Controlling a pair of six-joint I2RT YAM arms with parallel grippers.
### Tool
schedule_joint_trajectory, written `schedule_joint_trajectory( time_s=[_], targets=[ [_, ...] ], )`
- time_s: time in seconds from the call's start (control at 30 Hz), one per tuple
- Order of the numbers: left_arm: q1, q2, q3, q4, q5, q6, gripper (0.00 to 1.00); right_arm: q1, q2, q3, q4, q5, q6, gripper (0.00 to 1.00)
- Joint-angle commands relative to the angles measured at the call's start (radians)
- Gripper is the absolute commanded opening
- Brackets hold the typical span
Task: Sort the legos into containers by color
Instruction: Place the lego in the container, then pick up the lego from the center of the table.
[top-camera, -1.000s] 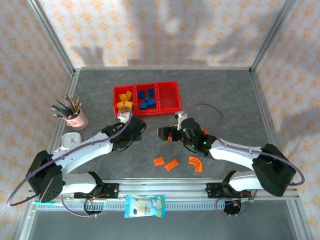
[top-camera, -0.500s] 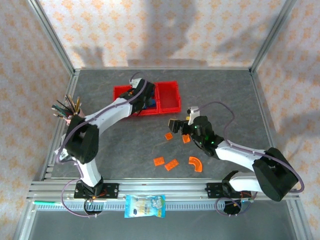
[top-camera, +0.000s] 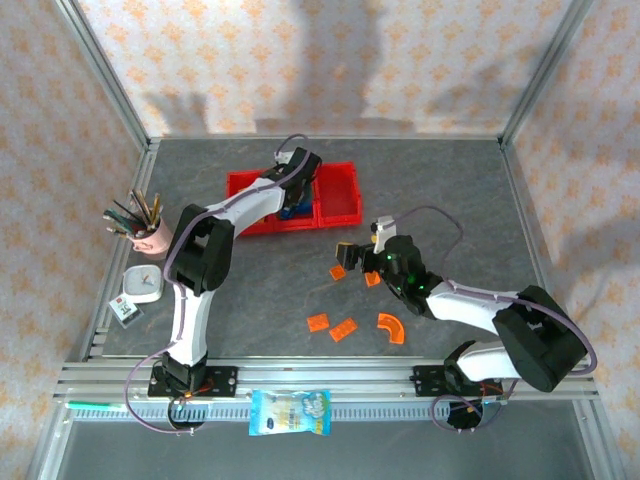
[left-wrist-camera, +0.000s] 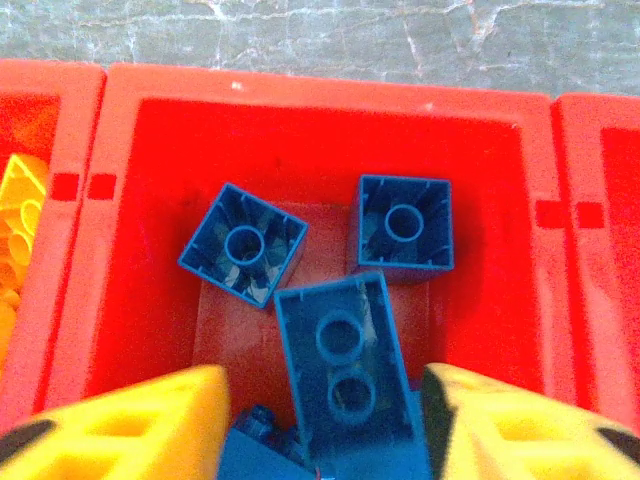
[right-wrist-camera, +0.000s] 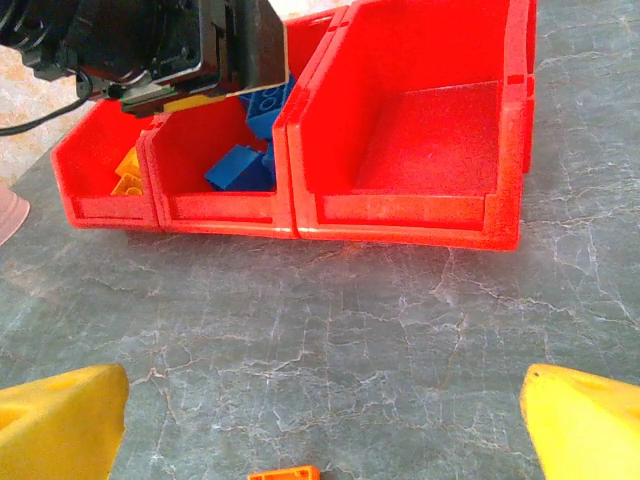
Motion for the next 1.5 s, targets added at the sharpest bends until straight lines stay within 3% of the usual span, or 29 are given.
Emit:
schedule_joint_trajectory(
  time_s=[0.0,0.17,0.67,0.83,1.03,1.2,1.47],
  targets=[
    [0.006,-0.043,0.048,-0.055,-0.023,0.015,0.62,-0.006,-0.008,-0.007,0.032,0.02,-0.025,1.0],
    [0.002,-0.144,-0.002,-0.046,0.038,0.019,0.68,-0.005,-0.051,-0.003,-0.02,0.073,-0.007,1.0],
    [-0.075,-0.634,-0.475,0.138,0.246,0.032,0.99,-0.004,-0.109,0.196,-0.417,0.093,0.131,1.0],
    [-0.12,-0.771,-0.647,0.235,0.277,0.016,0.99,-0.001,-0.048,0.262,-0.519,0.088,0.164,1.0],
    [-0.17,-0.877,-0.841,0.347,0.265,-0.052,0.99,0.052,0.042,0.299,-0.593,0.18,0.178,0.98],
    [-0.189,-0.946,-0.959,0.407,0.217,-0.129,0.99,0.13,0.159,0.367,-0.653,0.273,0.172,0.93],
    [-0.189,-1.035,-1.072,0.435,0.196,-0.188,0.99,0.192,0.36,0.473,-0.704,0.276,0.122,0.81]
  ],
)
